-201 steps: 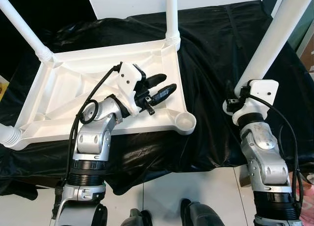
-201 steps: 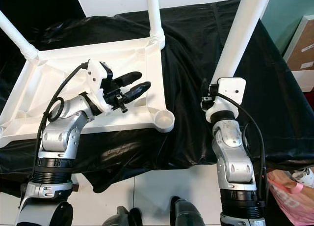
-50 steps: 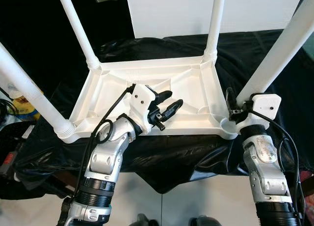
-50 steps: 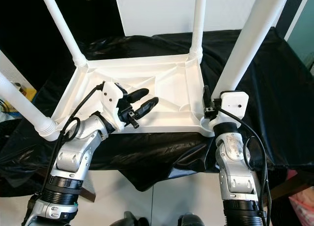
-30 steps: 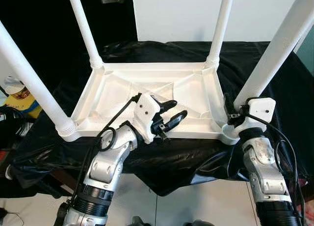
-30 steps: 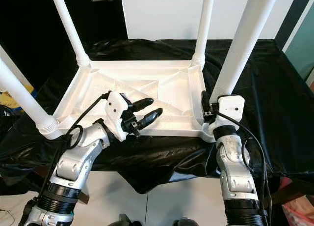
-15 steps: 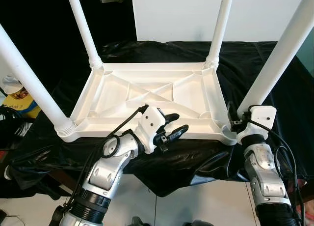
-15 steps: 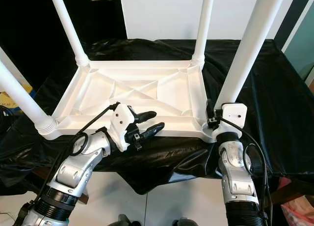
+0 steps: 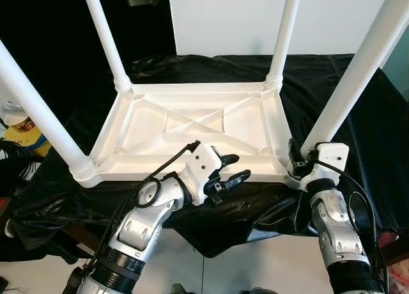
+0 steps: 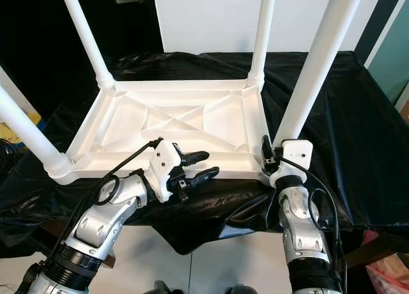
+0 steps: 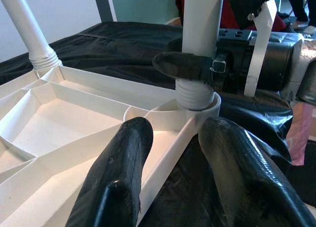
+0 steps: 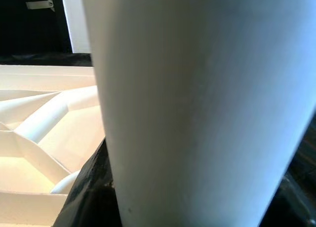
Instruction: Building children table
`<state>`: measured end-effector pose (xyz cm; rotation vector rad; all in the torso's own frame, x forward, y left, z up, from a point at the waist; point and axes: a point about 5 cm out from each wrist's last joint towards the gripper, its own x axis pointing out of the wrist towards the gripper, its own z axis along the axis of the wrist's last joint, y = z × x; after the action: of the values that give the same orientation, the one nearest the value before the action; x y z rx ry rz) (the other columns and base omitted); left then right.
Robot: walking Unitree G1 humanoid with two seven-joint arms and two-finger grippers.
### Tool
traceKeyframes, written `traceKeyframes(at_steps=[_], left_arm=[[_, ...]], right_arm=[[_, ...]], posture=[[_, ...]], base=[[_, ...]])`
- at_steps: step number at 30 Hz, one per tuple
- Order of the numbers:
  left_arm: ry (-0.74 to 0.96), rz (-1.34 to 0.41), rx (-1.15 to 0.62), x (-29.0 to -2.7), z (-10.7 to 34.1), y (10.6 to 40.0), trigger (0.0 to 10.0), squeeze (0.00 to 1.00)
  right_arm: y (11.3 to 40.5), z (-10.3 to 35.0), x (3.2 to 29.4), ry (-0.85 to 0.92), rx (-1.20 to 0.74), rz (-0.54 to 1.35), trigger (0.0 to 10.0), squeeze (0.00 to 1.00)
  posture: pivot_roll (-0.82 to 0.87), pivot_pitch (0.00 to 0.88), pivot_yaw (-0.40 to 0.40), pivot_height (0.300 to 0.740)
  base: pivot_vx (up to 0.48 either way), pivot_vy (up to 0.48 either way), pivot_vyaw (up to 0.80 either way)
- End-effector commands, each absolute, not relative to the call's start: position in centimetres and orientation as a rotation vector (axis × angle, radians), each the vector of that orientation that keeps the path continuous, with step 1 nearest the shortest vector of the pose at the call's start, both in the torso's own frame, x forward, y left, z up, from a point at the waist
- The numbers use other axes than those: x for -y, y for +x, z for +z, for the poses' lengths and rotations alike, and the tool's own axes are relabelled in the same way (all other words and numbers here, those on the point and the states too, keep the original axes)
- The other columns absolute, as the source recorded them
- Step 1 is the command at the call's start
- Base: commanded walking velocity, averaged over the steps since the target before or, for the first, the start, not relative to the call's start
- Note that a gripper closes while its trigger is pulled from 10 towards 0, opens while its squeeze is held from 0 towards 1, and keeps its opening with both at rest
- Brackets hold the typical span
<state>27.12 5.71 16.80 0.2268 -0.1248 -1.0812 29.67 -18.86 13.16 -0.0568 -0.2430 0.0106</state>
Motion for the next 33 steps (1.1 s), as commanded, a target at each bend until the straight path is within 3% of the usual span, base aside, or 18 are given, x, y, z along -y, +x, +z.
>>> traceKeyframes(at_steps=[1, 20, 33], left_arm=[[0.232, -1.182, 0.109, -5.5, 16.6, 26.5, 10.0, 0.0], [0.235, -1.176, 0.109, -5.6, 16.9, 26.5, 10.0, 0.0], [0.242, -1.177, 0.106, -5.8, 17.0, 26.5, 10.0, 0.0]], right_arm=[[29.6, 11.9, 18.5, -0.053, 0.183, 0.03, 10.0, 0.0], [27.6, 9.5, 18.6, -0.155, 0.121, 0.135, 10.0, 0.0], [28.1, 8.5, 17.7, -0.016, 0.027, 0.198, 10.0, 0.0]], posture=[[-0.12, 0.074, 0.042, 0.74], [-0.13, 0.073, 0.041, 0.74], [-0.12, 0.073, 0.042, 0.74]], base=[[0.0, 0.0, 0.0], [0.0, 0.0, 0.0], [0.0, 0.0, 0.0]])
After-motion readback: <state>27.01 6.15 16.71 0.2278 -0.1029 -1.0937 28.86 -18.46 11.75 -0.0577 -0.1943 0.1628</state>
